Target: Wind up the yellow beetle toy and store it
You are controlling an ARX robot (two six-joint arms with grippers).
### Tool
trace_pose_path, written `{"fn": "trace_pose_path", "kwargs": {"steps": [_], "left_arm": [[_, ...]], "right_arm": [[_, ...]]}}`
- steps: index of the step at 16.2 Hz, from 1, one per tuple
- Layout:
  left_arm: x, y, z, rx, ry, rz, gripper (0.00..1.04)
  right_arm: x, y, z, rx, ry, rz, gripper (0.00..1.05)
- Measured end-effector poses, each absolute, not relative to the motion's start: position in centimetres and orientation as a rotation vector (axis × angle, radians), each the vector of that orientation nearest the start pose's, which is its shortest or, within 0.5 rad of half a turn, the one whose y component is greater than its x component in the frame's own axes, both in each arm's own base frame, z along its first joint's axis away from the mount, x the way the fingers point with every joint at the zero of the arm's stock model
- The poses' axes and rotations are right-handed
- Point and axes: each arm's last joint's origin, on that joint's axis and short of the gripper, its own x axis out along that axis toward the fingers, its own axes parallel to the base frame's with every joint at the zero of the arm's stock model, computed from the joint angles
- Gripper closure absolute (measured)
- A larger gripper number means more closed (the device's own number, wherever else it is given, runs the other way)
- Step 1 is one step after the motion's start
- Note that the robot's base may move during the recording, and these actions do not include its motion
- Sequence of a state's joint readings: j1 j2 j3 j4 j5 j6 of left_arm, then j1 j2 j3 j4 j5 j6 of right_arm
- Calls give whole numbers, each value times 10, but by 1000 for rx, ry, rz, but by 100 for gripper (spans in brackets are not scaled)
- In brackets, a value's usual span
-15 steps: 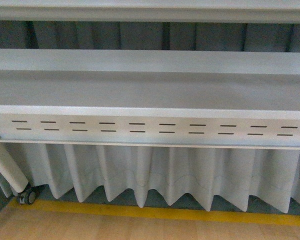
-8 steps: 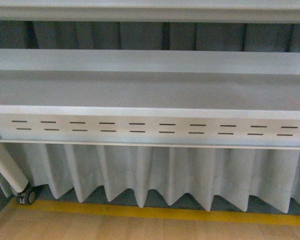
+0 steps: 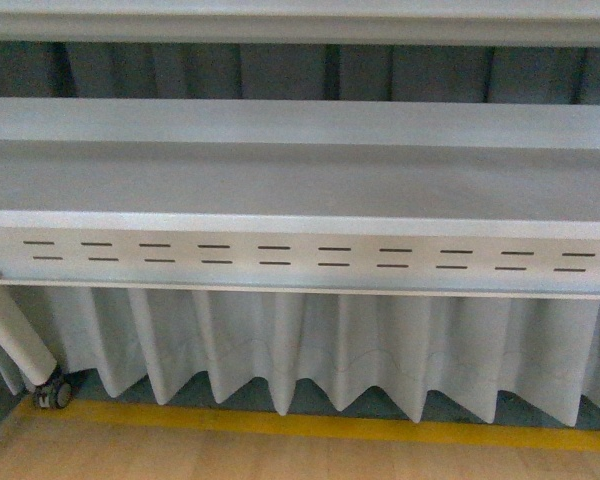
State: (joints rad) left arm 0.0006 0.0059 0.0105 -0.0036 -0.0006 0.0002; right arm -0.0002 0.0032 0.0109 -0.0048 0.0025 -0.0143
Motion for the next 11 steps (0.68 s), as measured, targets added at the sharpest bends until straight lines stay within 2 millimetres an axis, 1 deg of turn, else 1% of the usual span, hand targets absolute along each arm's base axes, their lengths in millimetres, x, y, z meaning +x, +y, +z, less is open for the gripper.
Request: {"fn": "trace_pose_path", "kwargs": {"steps": [11], "left_arm": [[97, 0, 166, 0, -1, 1, 7]], "right_arm": [[97, 0, 167, -14, -3, -3, 7]]}}
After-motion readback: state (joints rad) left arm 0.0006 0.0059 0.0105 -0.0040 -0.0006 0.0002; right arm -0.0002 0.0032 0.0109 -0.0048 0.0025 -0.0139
